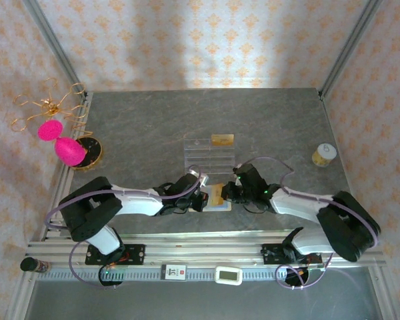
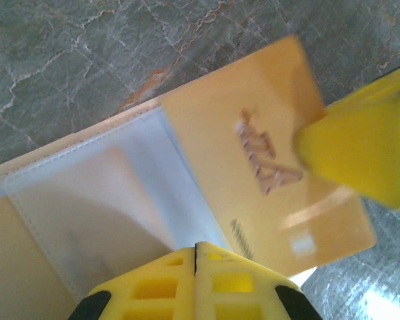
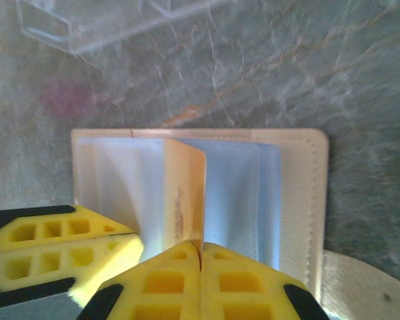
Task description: Take the credit cards out of the card holder
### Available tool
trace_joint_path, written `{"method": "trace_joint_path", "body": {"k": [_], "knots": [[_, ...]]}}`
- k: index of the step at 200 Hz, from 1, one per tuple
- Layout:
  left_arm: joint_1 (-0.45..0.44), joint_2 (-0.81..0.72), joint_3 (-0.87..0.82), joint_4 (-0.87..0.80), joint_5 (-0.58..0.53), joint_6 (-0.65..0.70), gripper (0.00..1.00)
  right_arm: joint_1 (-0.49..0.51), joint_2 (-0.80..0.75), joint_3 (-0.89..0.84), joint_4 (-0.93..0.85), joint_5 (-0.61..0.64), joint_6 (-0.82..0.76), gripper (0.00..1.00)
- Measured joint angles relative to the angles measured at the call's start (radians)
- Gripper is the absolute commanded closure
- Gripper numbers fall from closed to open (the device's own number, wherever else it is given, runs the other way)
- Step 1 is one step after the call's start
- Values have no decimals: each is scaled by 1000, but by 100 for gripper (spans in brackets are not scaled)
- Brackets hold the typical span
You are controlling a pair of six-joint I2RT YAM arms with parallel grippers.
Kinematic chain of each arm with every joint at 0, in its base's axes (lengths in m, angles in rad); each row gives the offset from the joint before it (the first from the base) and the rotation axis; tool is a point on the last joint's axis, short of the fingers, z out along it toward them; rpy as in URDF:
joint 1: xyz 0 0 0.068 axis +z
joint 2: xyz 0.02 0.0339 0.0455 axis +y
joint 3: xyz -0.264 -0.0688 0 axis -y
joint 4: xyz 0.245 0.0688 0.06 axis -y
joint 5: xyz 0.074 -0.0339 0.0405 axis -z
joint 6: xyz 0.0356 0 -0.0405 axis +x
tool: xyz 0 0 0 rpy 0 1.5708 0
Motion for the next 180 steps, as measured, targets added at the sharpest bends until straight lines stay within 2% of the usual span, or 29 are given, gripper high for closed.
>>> {"method": "trace_joint_path", "body": {"k": [33, 51, 68, 84, 101, 144, 180], "knots": [[4, -113, -1, -16, -11, -26, 64, -3, -142, 11, -80, 69, -30, 100], [33, -240, -26, 30, -2, -43, 57, -5, -233, 17, -76, 83, -37, 100], [96, -356, -80, 127, 20, -88, 53, -5, -299, 17, -31, 91, -32, 100], [156, -430, -138, 220, 40, -137, 44, -5, -332, 17, 44, 98, -13, 100], [185, -480, -206, 330, 53, -201, 41, -5, -336, 17, 134, 100, 16, 100], [184, -529, -278, 554, 72, -299, 30, -4, -282, 17, 394, 80, 117, 100], [184, -543, -278, 658, 72, -315, 31, 32, -211, 37, 510, 54, 153, 100]]}}
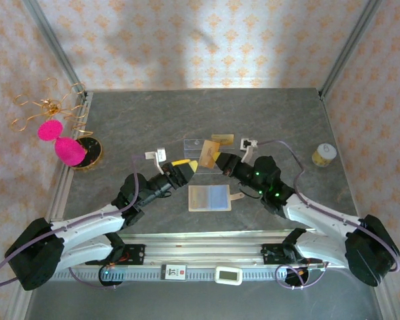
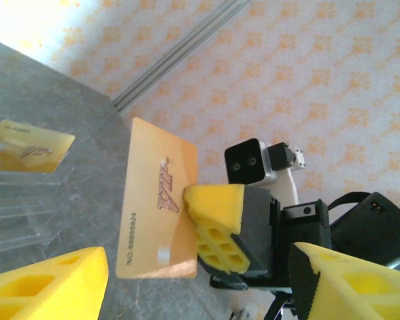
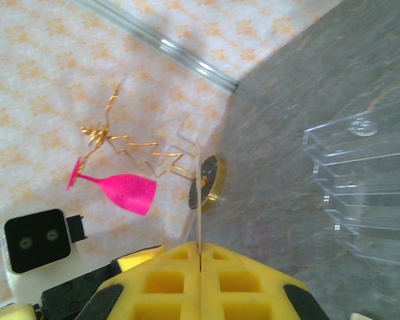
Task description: Take the credit cards out of the card holder
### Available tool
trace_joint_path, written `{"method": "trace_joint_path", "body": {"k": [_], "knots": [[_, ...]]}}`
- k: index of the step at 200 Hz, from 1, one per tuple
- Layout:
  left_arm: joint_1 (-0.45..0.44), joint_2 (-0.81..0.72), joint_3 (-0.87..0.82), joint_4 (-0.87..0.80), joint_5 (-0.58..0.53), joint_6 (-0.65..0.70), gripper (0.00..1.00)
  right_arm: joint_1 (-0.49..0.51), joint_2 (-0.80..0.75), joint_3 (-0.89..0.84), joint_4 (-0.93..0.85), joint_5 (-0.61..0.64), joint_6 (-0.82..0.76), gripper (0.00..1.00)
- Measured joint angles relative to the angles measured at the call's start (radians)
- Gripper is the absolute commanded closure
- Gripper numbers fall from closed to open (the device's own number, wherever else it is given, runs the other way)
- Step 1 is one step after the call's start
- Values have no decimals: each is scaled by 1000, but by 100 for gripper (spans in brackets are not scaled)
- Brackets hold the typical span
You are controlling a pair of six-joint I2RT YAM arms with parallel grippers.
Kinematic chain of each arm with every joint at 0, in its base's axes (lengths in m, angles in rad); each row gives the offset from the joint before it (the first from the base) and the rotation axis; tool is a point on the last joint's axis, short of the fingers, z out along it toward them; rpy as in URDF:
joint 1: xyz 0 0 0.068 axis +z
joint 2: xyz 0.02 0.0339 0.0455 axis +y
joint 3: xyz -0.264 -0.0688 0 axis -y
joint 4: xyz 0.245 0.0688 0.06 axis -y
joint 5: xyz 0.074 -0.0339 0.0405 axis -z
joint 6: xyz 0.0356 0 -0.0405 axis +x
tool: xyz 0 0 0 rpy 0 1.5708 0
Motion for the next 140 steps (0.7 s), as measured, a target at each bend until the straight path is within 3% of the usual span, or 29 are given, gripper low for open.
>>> {"method": "trace_joint_path", "body": {"k": [61, 140], "knots": [[0, 0, 0, 13, 0, -14, 51, 63, 17, 29, 100, -11, 2, 100], [7, 2, 0, 50, 8, -27, 91, 85, 90, 55, 134, 10, 2, 100]]}}
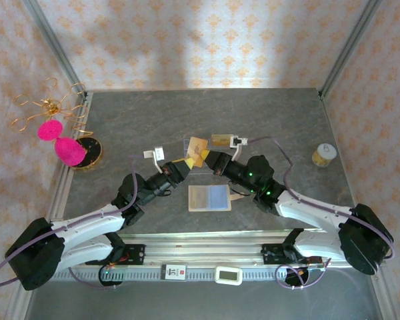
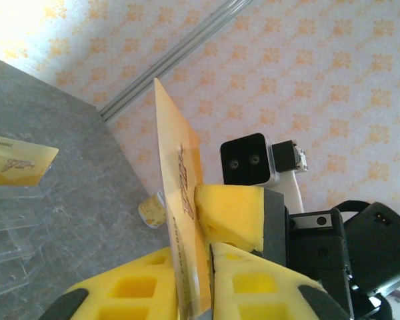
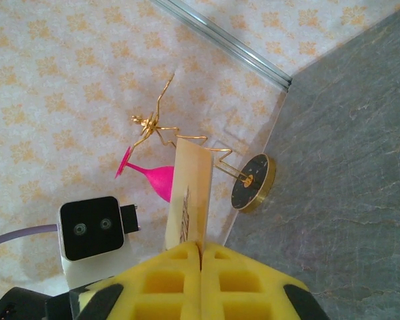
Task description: Take the credit cards out of the card holder
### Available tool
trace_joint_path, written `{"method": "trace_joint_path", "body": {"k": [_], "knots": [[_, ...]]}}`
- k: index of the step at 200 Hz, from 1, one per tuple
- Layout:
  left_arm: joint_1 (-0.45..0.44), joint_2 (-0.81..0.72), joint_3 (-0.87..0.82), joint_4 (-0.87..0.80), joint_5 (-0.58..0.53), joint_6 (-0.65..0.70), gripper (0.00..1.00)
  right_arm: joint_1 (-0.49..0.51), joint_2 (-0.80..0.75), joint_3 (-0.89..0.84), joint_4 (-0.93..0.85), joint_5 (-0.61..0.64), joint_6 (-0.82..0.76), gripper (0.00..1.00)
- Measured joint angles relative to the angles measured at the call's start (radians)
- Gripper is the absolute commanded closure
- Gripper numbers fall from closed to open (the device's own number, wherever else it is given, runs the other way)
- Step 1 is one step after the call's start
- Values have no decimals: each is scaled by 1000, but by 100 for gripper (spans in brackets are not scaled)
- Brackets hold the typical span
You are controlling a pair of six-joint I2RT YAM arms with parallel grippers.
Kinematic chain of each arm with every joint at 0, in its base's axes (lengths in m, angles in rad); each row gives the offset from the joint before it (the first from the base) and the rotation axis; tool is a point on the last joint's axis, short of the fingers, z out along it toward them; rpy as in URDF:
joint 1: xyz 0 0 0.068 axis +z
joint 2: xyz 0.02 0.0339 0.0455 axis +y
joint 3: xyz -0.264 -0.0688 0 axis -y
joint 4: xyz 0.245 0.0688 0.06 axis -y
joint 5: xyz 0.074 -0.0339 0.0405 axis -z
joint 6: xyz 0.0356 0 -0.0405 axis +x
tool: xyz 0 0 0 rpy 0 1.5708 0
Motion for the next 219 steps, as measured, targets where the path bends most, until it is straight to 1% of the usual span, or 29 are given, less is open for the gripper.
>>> {"method": "trace_joint_path", "body": {"k": [12, 18, 35, 48, 64, 77, 99, 112, 134, 179, 198, 219], "knots": [[2, 0, 0, -5, -2, 0, 100, 5, 0, 0, 1, 6, -1, 100], [5, -1, 0, -9, -2, 2, 100, 6, 0, 0, 0, 7, -3, 100], [13, -10, 6, -46, 6, 14, 100, 7, -4, 3, -29, 10, -16, 86], [26, -16, 30, -102, 27, 41, 100, 8, -26, 9, -98, 17, -47, 76], [54, -17, 105, -208, 58, 98, 100, -6, -89, 10, -216, 20, -89, 72], [78, -4, 201, -316, 93, 172, 100, -58, -158, 13, -317, 18, -115, 71], [91, 76, 419, -537, 149, 369, 100, -195, -275, 11, -457, 26, -141, 67], [91, 134, 537, -656, 176, 489, 100, -242, -338, 5, -512, 32, -147, 65], [91, 230, 692, -842, 216, 714, 100, -270, -399, -2, -590, 45, -152, 65], [91, 426, 961, -1188, 249, 1152, 100, -308, -401, -26, -712, 74, -151, 65], [91, 505, 1078, -1307, 249, 1293, 100, -327, -400, -37, -728, 78, -151, 65], [92, 587, 1178, -1392, 248, 1406, 100, -351, -387, -37, -732, 82, -151, 65]]}}
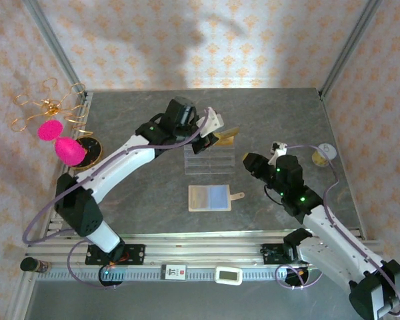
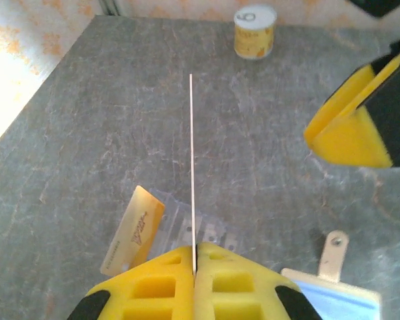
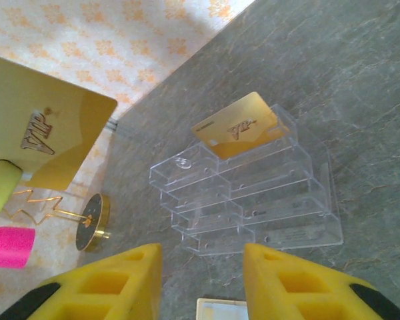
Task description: Take the credit cards out of the card holder
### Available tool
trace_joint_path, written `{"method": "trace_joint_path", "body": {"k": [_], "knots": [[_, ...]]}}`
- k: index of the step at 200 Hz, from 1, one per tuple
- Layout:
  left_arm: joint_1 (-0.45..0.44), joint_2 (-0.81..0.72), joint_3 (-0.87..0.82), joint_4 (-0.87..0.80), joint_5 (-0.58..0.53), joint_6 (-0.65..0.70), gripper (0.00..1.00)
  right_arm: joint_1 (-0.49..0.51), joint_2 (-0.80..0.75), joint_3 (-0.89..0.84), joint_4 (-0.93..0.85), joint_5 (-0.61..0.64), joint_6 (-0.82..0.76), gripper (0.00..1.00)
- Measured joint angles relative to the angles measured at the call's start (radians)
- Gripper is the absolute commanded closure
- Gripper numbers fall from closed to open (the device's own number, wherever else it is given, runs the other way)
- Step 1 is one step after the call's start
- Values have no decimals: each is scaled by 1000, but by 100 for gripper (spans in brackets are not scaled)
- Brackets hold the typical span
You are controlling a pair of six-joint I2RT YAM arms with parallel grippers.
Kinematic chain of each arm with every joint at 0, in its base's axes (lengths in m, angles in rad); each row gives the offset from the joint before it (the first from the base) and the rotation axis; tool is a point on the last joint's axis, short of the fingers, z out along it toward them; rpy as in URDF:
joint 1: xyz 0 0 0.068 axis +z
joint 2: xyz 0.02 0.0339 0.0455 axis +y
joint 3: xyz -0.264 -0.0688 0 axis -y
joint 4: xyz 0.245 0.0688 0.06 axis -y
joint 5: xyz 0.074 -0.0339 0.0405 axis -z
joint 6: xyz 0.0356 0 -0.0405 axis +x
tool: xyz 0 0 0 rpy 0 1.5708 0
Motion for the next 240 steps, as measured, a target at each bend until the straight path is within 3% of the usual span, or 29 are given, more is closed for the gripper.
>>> {"method": "trace_joint_path", "body": {"k": [93, 135, 240], "knots": [[69, 408, 418, -314, 4, 287, 100, -166, 116, 34, -14, -9, -23, 65], [70, 430, 423, -357, 5, 338, 100, -210, 163, 61, -11, -27, -39, 65], [83, 465, 441, -359, 6, 356, 100, -211, 200, 63, -3, -54, -46, 65]]}}
